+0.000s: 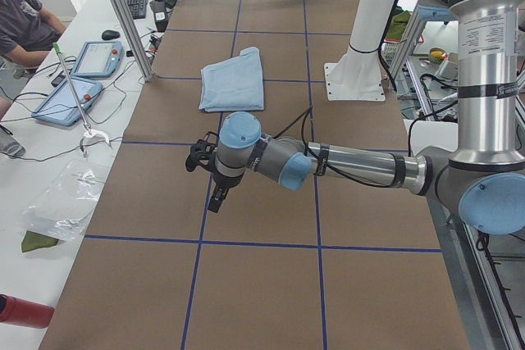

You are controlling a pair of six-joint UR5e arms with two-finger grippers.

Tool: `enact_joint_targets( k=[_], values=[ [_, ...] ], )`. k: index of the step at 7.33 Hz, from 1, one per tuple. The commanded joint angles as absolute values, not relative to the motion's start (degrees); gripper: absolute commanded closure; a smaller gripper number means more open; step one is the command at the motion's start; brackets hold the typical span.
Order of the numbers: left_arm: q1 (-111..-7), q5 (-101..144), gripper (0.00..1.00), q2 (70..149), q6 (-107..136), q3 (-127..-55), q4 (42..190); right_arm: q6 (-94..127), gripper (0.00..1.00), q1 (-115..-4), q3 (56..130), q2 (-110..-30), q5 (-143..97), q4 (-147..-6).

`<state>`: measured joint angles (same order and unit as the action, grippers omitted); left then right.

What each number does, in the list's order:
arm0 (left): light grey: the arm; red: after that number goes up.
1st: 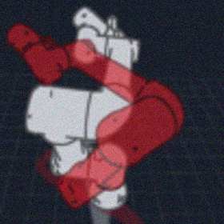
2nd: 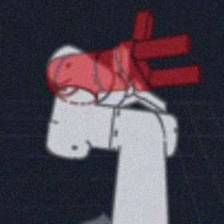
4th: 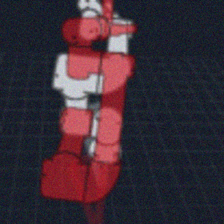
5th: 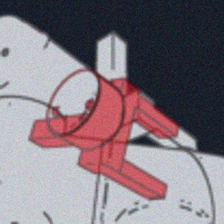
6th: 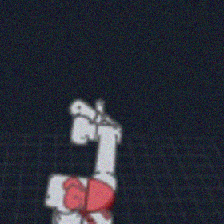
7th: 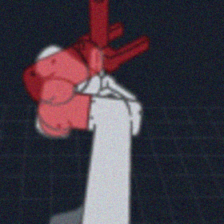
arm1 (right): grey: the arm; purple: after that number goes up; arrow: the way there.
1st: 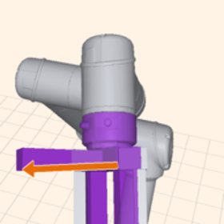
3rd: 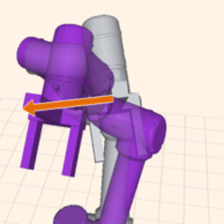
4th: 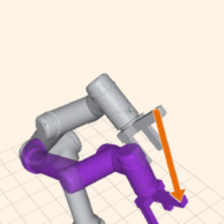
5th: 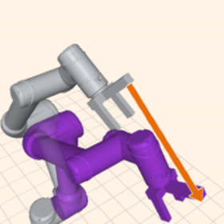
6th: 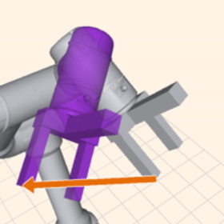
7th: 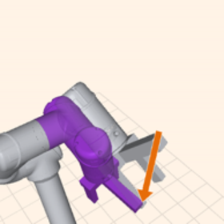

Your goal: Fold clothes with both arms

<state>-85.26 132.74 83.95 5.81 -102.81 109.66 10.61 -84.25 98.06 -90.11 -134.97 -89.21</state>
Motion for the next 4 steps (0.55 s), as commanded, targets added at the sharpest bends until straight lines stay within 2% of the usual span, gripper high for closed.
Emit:
enact_joint_targets(
  k=[1,4],
  values=[
    [-85.25,132.71,0.0,84.02,5.8,-103.01,109.6,10.55,0.0,-84.29,98.17,-90.18,-136.13,-89.21],
    [-85.25,132.71,0.0,84.29,5.71,-103.1,109.69,10.63,0.0,-84.29,97.82,-89.82,-137.55,-89.21]
  ],
)
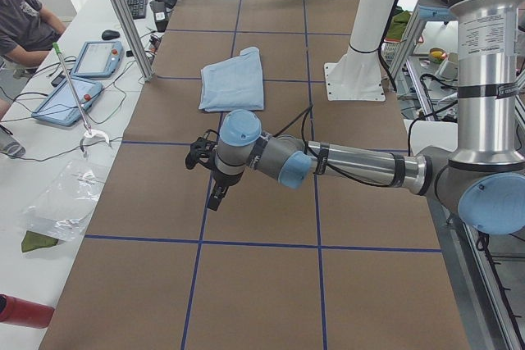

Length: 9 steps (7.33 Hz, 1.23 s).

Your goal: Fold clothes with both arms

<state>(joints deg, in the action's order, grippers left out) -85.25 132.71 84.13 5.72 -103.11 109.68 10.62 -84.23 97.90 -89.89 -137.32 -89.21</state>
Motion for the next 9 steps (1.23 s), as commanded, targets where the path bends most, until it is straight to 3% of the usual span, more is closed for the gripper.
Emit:
enact_joint_targets(
  k=[1,9],
  values=[
    [-85.25,132.8,0.0,84.46,5.71,-103.18,109.69,10.63,0.0,-84.29,98.34,-89.74,-137.55,-89.12],
    [-85.25,135.78,0.0,84.02,5.8,-104.33,109.69,10.63,0.0,-84.2,98.0,-89.82,-137.11,-86.31]
  ],
)
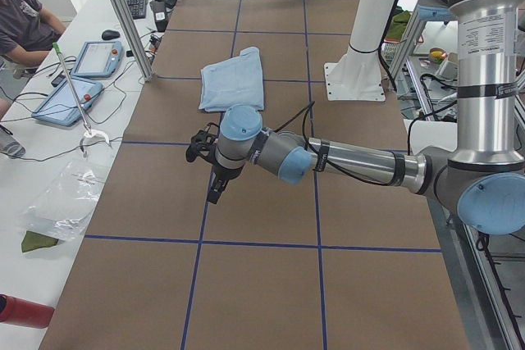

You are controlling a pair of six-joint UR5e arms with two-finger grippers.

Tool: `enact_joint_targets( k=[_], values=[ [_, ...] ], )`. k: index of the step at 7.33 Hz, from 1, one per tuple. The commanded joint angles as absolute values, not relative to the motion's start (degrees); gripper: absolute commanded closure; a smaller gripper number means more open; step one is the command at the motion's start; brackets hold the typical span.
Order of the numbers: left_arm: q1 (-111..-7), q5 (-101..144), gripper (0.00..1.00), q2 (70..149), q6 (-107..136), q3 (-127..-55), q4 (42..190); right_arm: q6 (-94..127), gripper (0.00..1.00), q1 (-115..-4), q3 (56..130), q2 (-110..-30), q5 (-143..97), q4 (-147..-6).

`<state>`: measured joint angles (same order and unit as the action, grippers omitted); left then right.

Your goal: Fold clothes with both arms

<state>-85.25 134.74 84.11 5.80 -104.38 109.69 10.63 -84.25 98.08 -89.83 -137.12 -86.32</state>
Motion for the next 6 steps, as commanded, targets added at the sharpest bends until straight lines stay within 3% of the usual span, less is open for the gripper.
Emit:
enact_joint_targets(
  k=[1,6],
  values=[
    [-85.25,135.7,0.0,83.85,5.8,-104.33,109.69,10.63,0.0,-84.2,97.91,-89.82,-137.02,-86.31],
    [-85.25,135.35,0.0,84.11,5.71,-104.68,109.69,10.63,0.0,-84.29,97.82,-90.61,-135.97,-86.31]
  ],
)
